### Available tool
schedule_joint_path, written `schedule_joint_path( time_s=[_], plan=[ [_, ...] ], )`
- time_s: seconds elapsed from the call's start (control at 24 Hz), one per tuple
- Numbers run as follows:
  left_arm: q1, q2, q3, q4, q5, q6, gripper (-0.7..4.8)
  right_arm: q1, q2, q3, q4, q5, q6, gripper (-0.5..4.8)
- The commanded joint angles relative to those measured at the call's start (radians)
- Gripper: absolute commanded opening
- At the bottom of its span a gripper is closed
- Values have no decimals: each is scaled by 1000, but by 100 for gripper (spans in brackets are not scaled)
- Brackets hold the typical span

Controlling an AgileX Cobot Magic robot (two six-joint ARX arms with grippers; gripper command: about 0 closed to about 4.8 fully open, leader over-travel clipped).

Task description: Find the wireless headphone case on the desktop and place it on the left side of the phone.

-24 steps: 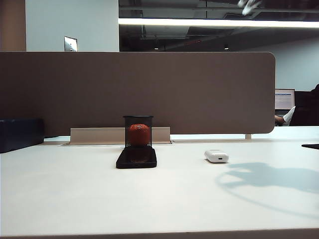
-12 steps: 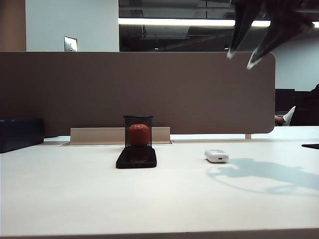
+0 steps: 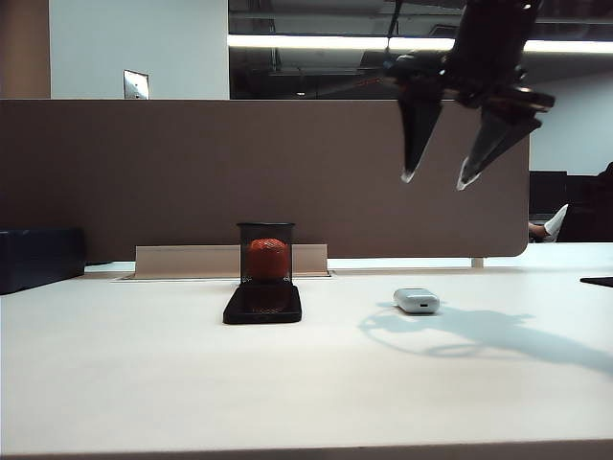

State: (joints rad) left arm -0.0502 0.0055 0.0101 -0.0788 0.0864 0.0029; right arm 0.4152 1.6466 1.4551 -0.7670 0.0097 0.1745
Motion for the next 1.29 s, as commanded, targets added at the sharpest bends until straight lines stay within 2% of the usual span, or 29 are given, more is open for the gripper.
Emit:
schedule_joint_path(
  time_s=[0.04, 0.08, 0.13, 0.17, 1.29],
  plan=[
    [2, 1, 2, 13, 4, -3, -5, 15, 21, 5, 53, 53, -15, 373],
    [2, 1, 2, 13, 4, -3, -5, 19, 31, 5, 60, 71, -19, 399],
    [2, 1, 2, 13, 4, -3, -5, 29, 47, 5, 69, 103, -21, 460],
    [2, 1, 2, 13, 4, -3, -5, 32, 66, 5, 75, 108, -21, 479],
    [2, 1, 2, 13, 4, -3, -5, 37, 283, 5, 207, 104, 10, 479]
  ],
)
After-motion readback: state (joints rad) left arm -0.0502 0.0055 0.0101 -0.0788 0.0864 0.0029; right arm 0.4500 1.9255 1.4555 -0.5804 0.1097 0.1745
